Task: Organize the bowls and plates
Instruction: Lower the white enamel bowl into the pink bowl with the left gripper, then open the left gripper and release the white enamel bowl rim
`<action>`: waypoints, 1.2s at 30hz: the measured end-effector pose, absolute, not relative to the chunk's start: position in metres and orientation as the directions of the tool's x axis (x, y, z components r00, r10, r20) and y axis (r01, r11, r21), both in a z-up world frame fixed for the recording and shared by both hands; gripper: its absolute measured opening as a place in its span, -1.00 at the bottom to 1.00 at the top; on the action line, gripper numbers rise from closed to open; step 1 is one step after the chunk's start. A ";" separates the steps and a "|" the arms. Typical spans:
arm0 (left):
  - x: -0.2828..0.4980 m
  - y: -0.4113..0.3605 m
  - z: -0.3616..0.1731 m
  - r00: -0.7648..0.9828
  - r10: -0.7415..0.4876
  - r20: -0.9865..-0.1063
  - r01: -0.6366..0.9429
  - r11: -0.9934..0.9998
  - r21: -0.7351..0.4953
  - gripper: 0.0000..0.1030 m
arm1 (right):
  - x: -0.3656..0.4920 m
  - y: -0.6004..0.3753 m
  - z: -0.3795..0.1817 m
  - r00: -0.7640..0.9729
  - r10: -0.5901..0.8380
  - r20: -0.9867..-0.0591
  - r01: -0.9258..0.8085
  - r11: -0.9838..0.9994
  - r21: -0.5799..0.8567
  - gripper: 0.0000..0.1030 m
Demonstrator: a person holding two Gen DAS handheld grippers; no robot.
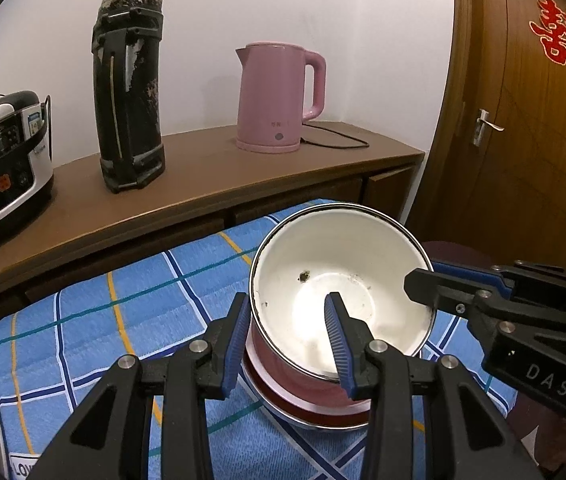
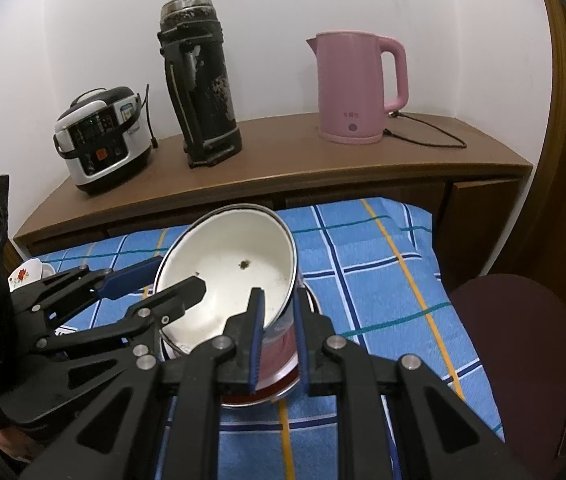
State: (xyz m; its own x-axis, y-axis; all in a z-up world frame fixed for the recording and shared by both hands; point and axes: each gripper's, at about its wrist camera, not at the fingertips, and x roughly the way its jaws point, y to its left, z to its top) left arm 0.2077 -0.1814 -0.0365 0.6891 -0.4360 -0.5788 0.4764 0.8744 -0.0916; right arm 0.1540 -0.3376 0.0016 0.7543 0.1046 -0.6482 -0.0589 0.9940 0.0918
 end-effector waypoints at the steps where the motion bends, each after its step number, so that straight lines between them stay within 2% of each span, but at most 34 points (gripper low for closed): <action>1: 0.208 -0.182 -0.037 0.688 -0.436 -0.580 0.478 0.874 -0.090 -0.20 | 0.154 -0.338 0.000 0.752 0.105 -0.651 -0.058 0.994 0.093 -0.72; 17: 0.211 -0.188 -0.046 0.665 -0.415 -0.621 0.490 0.870 -0.057 -0.20 | 0.157 -0.341 -0.013 0.720 0.116 -0.684 -0.060 0.993 0.105 -0.72; 36: 0.211 -0.184 -0.042 0.667 -0.413 -0.621 0.487 0.872 -0.057 -0.20 | 0.153 -0.338 -0.012 0.693 0.161 -0.703 -0.086 0.986 0.142 -0.68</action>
